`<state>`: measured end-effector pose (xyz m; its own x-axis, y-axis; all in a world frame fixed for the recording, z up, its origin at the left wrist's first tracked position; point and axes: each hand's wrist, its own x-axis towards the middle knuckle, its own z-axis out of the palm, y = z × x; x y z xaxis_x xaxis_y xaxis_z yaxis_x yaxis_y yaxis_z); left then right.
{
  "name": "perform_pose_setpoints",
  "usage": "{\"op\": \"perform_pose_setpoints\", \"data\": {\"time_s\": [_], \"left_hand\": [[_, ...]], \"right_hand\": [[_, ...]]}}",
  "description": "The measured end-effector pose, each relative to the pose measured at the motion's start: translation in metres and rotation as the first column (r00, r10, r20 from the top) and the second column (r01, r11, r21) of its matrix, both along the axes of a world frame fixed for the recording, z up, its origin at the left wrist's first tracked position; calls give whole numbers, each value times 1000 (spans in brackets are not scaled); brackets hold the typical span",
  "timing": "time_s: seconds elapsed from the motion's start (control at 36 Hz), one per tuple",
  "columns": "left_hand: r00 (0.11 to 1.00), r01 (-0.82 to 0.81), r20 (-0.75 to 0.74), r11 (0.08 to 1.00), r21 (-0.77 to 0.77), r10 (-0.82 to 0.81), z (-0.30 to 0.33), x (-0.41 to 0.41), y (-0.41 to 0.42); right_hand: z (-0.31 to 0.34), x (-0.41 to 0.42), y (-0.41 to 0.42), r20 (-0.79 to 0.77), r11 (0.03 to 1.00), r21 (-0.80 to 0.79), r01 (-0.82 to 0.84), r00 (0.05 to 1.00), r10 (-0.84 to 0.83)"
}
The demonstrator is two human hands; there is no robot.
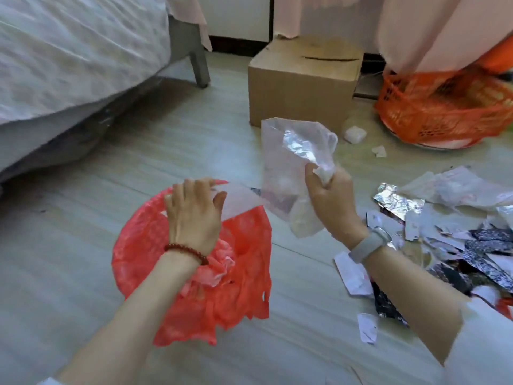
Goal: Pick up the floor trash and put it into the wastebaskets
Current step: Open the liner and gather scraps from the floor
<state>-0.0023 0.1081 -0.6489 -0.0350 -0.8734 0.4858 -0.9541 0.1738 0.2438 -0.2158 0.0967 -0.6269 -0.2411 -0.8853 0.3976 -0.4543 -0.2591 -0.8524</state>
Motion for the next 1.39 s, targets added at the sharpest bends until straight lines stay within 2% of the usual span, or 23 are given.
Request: {"op": "perform_pose_setpoints", "data": {"time_s": [0.06,0.11,0.17,0.19,0.28,0.31,0.36,0.42,0.5,0.56,0.67,0.72,0.81,0.86,0.92,0.97,1.0,1.06,1.08,1.17,1.22,1.28,1.39], "left_hand": [[980,39,170,944,327,-99,-19,20,16],[938,-19,282,782,623,-201,-32,39,29],[923,-62,278,607,792,-267,-34,61,37],[922,-74,273,568,820,-274,-30,71,40],[928,-119,296,575,810,-226,-16,106,42],[936,-150,308,598,788,-170,-12,118,41],[945,-226,327,685,693,-19,-9,137,36],[961,-263,223,778,570,161,-12,149,31],[956,-237,-21,816,528,291,-27,148,25],[951,-181,-117,821,541,286,-42,142,25],[907,-92,-318,867,490,276,-63,134,30],[910,-110,-307,874,473,280,-66,133,31],[915,-135,-281,875,465,291,-65,133,30],[924,-158,-242,873,461,295,-64,133,29],[932,-192,-196,871,451,307,-61,133,26],[925,-222,-195,881,418,326,-53,130,20],[919,-228,-214,890,395,331,-48,127,16],[916,-213,-256,915,342,309,-35,115,7],[919,-194,-274,931,310,283,-29,107,2],[935,-110,-307,968,226,178,-11,70,-12],[951,-19,-301,981,191,77,-3,35,-19],[952,109,-300,981,162,-56,0,-5,-23],[917,364,-237,917,162,-322,-13,-96,-15]], "right_hand": [[-3,25,-1,-115,993,-83,-79,991,69],[-8,49,-2,-238,974,-137,-181,960,145],[-14,70,-1,-331,940,-151,-307,911,245],[-15,79,1,-371,924,-132,-360,882,291],[-28,105,6,-546,874,25,-485,726,418],[-33,113,6,-619,851,130,-509,629,471],[-43,129,7,-713,785,413,-462,373,594],[-55,143,7,-692,676,624,-393,124,711],[-77,159,8,-546,491,810,-323,-105,832],[-96,168,5,-478,428,863,-267,-159,864],[-147,179,1,-438,416,897,-150,-179,881],[-159,182,1,-405,389,913,-121,-164,900],[-156,183,-4,-372,350,927,-137,-203,906],[-143,183,-9,-315,295,945,-140,-155,936],[-125,179,-13,-255,242,956,-166,-61,965],[-102,169,-17,-228,230,942,-245,38,973],[-88,163,-19,-246,256,920,-297,73,967],[-62,147,-24,-344,377,823,-424,156,926],[-50,137,-26,-394,455,749,-482,227,890],[-22,100,-32,-428,674,493,-549,521,738],[-12,67,-33,-351,786,361,-503,707,614],[-10,31,-31,-261,863,283,-418,833,488],[-26,-52,-13,-192,933,293,-211,942,274]]}}
